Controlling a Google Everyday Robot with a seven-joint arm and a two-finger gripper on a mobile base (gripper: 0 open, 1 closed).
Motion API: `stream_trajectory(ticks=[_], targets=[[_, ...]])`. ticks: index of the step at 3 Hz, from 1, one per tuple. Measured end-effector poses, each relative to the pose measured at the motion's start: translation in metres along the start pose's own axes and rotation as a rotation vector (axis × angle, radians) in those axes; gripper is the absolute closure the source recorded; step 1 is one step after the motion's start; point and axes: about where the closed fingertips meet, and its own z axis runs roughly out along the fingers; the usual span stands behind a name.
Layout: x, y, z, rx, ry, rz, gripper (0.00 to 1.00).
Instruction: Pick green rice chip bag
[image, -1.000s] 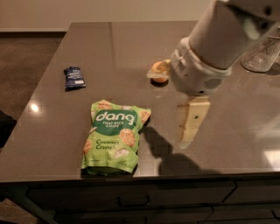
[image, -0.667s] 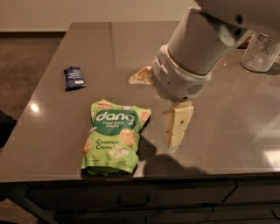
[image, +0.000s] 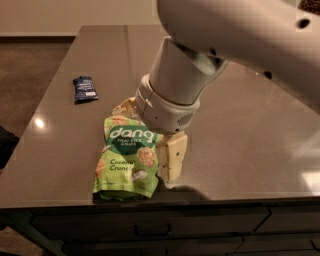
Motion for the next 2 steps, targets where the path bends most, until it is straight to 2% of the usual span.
stream_trajectory(ticks=[2], targets=[[0.009,-0.025,0.033,-0.018,0.047,-0.060,0.00]])
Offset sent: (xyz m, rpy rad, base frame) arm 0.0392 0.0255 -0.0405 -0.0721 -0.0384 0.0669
